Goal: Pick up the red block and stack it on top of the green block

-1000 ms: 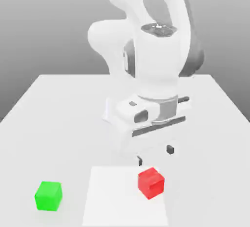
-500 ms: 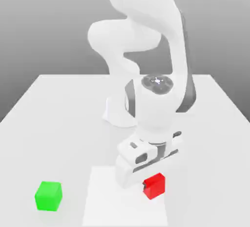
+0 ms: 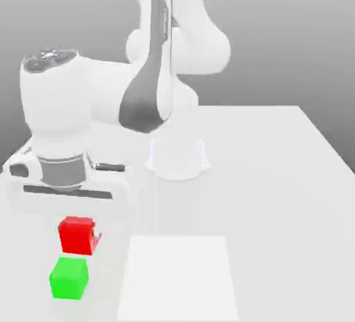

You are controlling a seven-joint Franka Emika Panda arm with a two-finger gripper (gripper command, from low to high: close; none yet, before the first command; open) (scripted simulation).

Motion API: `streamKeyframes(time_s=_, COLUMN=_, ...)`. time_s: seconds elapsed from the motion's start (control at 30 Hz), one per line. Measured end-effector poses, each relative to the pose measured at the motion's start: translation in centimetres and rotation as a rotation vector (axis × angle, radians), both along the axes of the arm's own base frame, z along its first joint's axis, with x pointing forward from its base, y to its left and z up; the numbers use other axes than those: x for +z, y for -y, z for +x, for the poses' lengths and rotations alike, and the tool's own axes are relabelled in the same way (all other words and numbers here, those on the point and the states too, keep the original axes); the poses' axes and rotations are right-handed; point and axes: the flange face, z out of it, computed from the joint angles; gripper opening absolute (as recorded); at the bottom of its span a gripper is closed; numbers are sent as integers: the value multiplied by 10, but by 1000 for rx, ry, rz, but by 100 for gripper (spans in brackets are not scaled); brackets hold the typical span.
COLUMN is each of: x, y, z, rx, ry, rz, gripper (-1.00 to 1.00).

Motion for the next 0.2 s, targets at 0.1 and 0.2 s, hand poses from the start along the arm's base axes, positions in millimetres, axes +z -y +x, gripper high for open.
streamKeyframes(time_s=0.1, x=-35, y=2, z=0, rx=-9, ry=-1, rz=-1, gripper=100)
streamKeyframes(time_s=0.2, x=-35, y=2, z=0, rx=-9, ry=-1, rz=-1, gripper=100)
